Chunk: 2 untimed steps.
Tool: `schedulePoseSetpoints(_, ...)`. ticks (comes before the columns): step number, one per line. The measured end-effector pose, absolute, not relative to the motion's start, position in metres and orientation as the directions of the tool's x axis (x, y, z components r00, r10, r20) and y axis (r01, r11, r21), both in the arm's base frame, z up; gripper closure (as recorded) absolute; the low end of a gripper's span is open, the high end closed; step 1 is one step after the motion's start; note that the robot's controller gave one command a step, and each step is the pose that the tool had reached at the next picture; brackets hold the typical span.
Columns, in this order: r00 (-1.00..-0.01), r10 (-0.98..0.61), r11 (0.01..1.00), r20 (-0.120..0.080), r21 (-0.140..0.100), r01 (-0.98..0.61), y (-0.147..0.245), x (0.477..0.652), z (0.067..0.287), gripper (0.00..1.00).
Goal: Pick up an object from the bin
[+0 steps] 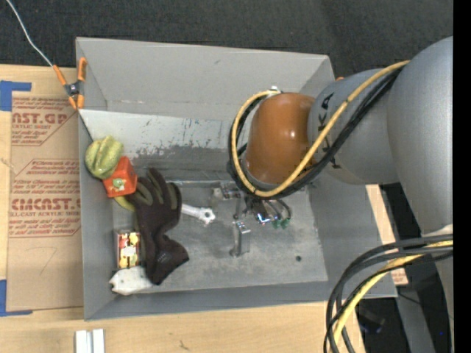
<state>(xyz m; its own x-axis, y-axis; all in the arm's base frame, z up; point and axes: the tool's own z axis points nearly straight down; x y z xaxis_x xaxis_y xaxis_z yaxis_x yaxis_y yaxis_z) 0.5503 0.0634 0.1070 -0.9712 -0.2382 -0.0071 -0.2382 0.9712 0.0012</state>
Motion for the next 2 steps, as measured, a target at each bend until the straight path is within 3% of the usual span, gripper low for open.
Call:
schedulePoseSetpoints(1,-0.968,-0.251,0.968,-0.007,0.001,-0.251,0.057,0.552,0.186,0.00)
schedulePoseSetpoints(2,-0.992,-0.128,0.992,-0.014,0.004,-0.128,0.135,0.581,0.110,0.00)
